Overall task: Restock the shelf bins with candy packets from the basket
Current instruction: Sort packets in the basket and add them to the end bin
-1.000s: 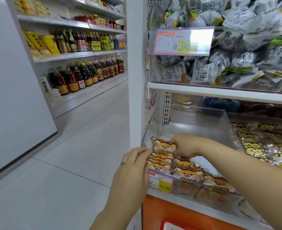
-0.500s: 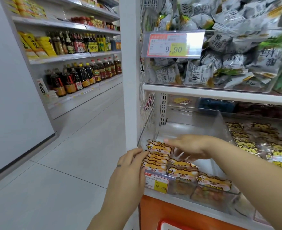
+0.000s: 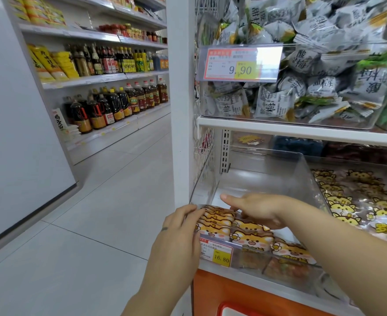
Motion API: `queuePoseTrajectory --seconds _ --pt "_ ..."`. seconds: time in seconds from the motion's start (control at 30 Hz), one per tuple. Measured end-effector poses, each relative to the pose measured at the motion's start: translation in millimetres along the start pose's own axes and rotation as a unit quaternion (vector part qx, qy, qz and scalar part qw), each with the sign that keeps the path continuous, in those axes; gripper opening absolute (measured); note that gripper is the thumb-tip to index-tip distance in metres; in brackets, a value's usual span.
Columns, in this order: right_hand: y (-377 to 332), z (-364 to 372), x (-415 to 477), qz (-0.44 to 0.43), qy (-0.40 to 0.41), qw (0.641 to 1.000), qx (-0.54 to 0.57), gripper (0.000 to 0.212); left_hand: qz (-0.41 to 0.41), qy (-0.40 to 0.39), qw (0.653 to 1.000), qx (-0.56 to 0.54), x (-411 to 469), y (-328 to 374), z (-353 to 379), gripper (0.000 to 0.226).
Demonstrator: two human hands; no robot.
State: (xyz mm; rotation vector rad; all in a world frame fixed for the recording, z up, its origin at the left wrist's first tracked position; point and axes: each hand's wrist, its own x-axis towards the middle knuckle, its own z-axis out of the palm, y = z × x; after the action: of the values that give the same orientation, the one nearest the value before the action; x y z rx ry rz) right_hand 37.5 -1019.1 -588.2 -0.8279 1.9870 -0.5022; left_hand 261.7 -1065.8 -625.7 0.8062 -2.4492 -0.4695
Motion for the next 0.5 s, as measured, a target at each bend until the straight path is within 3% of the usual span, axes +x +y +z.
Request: queuePoseTrajectory --seconds 0.3,0.5 --pt "4.7 -5.6 -0.3 -0.016 0.008 0.999 0.039 0.082 -0.011 -0.008 1.000 0.007 0.5 1.4 0.3 0.049" --pt "2.6 -1.9 -2.3 0.004 0.010 1.000 -0.010 0.081 -0.011 -0.008 1.000 0.009 0.0 1.4 0.4 0.049"
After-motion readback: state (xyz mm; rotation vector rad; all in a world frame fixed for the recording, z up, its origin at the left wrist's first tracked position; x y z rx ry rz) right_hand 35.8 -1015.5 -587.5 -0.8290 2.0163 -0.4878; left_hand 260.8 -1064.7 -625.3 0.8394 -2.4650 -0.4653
